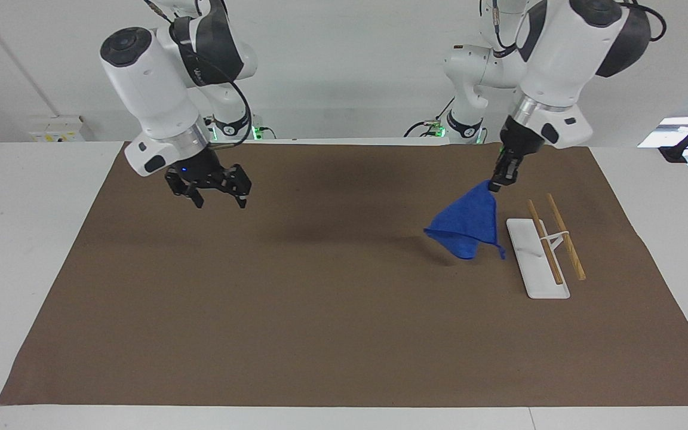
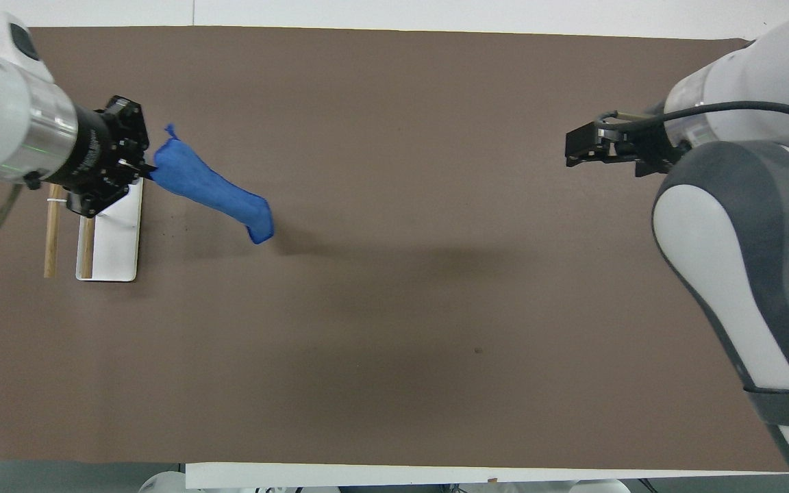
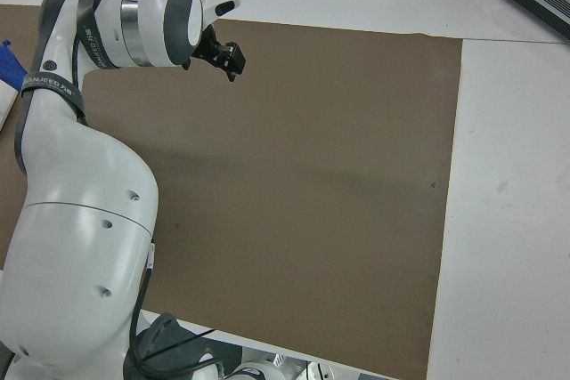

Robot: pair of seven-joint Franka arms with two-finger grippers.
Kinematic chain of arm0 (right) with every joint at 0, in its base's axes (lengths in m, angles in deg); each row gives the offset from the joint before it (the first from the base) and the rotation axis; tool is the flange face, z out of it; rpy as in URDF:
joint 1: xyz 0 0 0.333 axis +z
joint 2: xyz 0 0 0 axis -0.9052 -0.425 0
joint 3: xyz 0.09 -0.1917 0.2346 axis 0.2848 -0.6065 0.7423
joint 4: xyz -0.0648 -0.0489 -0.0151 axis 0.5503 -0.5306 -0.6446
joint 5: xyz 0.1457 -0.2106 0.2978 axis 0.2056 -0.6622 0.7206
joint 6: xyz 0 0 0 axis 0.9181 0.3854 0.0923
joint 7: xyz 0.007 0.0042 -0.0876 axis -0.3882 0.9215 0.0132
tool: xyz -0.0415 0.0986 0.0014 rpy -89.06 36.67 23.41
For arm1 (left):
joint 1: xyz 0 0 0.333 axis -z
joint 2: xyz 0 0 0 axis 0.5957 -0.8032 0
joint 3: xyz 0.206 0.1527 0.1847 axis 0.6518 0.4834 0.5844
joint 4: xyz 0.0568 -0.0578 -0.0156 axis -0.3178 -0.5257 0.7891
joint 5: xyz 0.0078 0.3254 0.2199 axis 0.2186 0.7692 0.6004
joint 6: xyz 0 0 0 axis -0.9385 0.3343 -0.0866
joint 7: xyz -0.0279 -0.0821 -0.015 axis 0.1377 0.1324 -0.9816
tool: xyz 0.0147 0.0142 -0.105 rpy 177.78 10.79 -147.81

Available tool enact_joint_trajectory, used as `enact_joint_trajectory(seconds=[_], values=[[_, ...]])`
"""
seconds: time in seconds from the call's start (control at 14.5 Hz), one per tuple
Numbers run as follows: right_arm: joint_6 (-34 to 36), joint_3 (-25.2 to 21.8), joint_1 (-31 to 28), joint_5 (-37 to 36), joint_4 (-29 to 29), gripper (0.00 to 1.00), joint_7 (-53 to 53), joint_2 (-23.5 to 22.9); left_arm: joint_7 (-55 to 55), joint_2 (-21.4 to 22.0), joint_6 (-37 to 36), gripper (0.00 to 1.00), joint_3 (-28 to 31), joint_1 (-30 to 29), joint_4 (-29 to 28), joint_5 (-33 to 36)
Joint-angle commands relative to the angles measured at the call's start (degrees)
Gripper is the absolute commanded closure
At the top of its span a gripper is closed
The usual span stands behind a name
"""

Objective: Right arm passes towel to left arm to hang
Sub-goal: 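Carry the towel with the left gripper while the right gripper withdraws, then drape the towel over the wooden sticks and release with the left gripper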

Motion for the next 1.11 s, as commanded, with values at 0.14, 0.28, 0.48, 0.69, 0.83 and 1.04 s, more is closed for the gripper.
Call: enact_joint_trajectory(seconds=[0.14, 0.28, 0.48, 0.69, 0.83, 1.04], values=[[16.94, 0.65, -7.72, -5.96, -12.53, 0.0, -10.71, 2.39, 15.64, 1.63, 0.63, 1.0, 10.9, -0.46, -3.86, -0.19], [22.15, 0.74, -10.62, -6.22, -14.85, 0.0, -15.46, 3.0, 19.78, 3.12, 8.87, 1.0, 12.59, -3.53, -8.33, -0.19], [22.7, 0.65, -10.99, -7.79, -9.24, 0.0, -16.53, 6.16, 20.23, 4.53, 18.48, 1.0, 12.59, -8.02, -14.15, -0.19], [22.61, 1.0, -10.38, -9.83, -10.71, 0.0, -17.06, 4.94, 24.52, 4.1, 19.63, 1.0, 12.95, -9.42, -14.77, -0.19], [24.1, -0.31, -8.27, -9.13, -11.16, 0.0, -17.06, 5.28, 29.09, 3.83, 21.57, 1.0, 12.95, -11.18, -15.74, -0.19], [24.02, -2.86, -5.89, -9.12, -11.07, 0.0, -16.97, 5.38, 31.3, 3.66, 22.01, 1.0, 12.95, -12.51, -15.75, -0.19]])
